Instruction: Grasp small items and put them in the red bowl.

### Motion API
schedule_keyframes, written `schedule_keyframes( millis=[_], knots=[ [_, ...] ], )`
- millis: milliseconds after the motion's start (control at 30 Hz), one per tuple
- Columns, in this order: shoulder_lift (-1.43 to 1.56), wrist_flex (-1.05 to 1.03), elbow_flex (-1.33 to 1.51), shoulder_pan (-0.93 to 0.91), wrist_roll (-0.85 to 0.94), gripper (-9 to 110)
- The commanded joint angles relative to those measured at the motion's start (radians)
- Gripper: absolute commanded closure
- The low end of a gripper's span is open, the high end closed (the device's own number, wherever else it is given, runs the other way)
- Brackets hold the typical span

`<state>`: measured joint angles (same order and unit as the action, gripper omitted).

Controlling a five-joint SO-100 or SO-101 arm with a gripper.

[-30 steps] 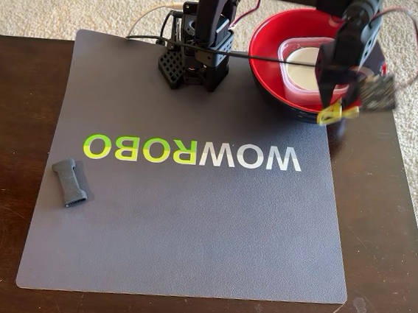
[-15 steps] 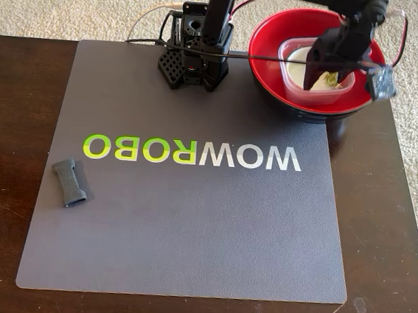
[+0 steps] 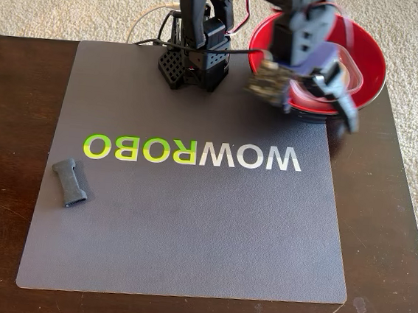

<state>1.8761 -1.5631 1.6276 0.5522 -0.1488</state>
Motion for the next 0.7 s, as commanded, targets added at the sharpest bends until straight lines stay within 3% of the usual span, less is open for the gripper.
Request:
schedule_keyframes(
  millis=[0, 133, 267, 400, 667],
  knots=[
    [-0.052, 0.011, -0.003, -0.5, 0.044, 64],
    [-0.166, 0.087, 0.002, -0.91, 0.115, 66],
    [-0.316, 0.158, -0.003, -1.138, 0.184, 70],
    [-0.425, 0.221, -0.061, -1.227, 0.176, 72],
    [-0.756, 0.216, -0.44, -1.258, 0.141, 75]
  ],
)
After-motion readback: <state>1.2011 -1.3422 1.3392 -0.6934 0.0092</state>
